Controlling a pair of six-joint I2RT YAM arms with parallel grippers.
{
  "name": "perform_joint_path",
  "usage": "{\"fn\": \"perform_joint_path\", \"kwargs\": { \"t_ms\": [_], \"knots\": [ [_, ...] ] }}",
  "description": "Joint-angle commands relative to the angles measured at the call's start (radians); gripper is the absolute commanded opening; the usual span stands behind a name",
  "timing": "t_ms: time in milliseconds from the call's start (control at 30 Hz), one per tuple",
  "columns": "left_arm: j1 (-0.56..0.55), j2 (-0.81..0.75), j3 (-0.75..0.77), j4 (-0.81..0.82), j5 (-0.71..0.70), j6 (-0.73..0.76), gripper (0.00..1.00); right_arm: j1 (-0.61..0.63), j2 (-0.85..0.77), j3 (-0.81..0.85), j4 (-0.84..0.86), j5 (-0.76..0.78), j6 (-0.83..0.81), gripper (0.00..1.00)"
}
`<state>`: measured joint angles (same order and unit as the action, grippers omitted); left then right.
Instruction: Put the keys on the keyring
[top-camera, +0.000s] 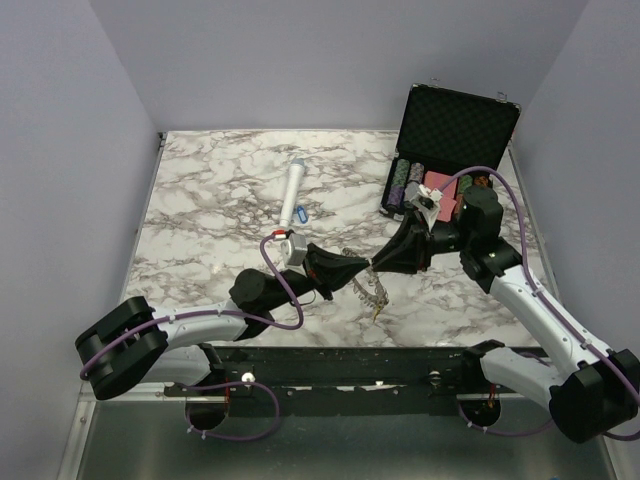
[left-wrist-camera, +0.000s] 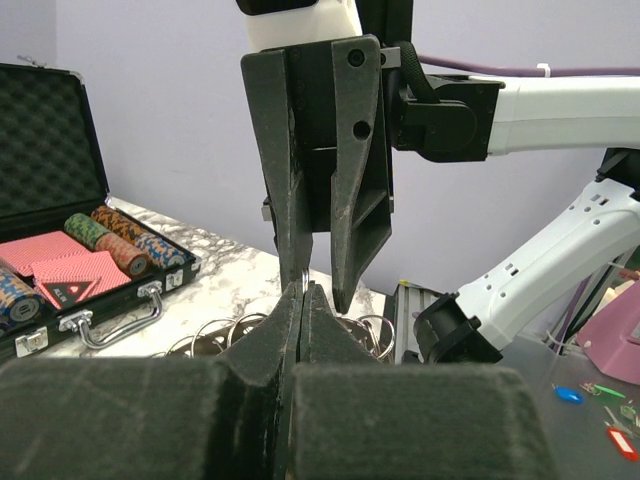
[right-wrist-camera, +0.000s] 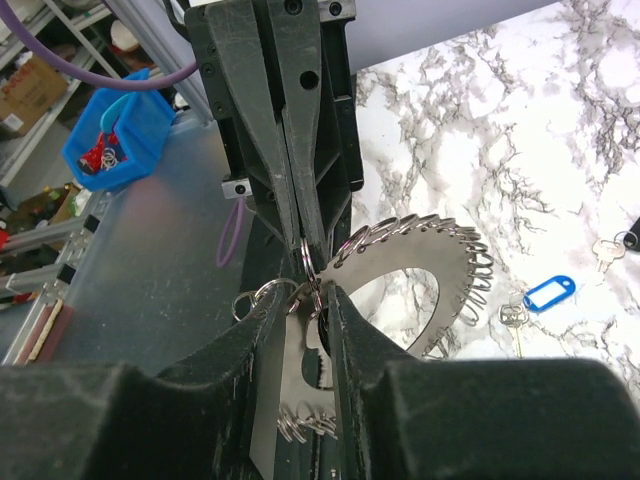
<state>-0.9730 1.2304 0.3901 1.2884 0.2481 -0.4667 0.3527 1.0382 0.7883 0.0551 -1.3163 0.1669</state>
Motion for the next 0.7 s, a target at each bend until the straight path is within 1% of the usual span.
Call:
{"fn": "perform_joint_path", "kwargs": {
  "t_ms": [0, 167, 667],
  "knots": [
    [-0.004, -0.009, 0.026, 0.287, 0.011, -0.018, 0.0, 0.011, 0.005, 0.032, -0.038, -0.014, -0.055, 0.29],
    [-0.004, -0.005, 0.032, 0.287, 0.011, -0.024, 0.0, 0.017, 0.01, 0.035, -0.034, -0.005, -0.058, 0.26],
    [-0.003, 0.012, 0.038, 0.29, -0.001, -0.044, 0.0, 0.025, 0.022, 0.061, -0.051, 0.045, -0.092, 0.24]
  ]
}}
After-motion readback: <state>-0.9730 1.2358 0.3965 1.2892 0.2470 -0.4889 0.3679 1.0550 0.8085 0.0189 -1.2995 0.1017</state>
